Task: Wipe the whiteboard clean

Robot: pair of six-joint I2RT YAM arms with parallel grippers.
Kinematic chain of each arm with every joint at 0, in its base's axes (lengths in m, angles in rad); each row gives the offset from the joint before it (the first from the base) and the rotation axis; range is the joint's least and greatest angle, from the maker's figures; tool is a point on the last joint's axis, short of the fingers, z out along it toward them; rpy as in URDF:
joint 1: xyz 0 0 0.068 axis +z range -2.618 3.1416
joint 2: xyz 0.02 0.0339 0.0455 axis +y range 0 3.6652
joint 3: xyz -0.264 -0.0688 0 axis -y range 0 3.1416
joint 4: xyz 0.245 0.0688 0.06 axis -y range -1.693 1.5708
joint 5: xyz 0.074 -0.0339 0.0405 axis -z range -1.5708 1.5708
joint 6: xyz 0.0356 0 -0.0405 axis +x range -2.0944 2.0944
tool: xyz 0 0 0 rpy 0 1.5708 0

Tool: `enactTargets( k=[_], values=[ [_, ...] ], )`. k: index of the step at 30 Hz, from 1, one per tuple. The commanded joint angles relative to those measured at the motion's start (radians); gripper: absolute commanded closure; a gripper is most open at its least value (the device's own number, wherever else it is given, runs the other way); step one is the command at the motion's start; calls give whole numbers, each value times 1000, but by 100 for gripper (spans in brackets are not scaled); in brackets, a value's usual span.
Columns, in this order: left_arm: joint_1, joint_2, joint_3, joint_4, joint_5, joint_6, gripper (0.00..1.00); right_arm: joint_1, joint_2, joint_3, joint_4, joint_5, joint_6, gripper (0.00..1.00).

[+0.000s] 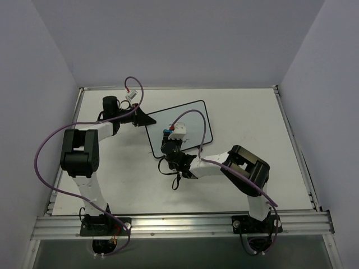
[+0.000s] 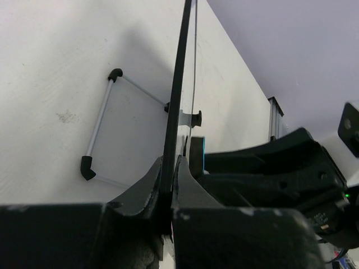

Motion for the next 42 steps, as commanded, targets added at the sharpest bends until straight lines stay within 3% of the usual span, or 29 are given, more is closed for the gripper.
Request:
enactTargets(
  k=[1, 9, 13, 18, 24, 29, 35, 42],
  values=[
    [0, 23, -15, -48, -250, 184, 98, -90, -11, -68, -2, 73, 53, 100],
    [0, 24, -15, -48, -250, 184, 98, -226, -99, -226, 12, 44, 104, 100],
    [0, 23, -15, -48, -250, 182, 98, -262, -87, -187, 1, -51, 63, 100],
    [1, 24, -15, -50, -249, 184, 98, -193, -74, -121, 7, -116, 12, 100],
    [1, 26, -15, -48, -249, 182, 98, -29, -7, -3, -10, -97, 1, 100],
    [1, 24, -15, -50, -247, 184, 98, 37, 45, 49, 22, -80, 32, 100],
    [1, 26, -12, -48, -246, 184, 98, 47, 73, 59, -10, 30, 61, 100],
    [0, 26, -12, -50, -244, 184, 98, -41, 33, -81, -33, 101, 184, 100]
  ],
)
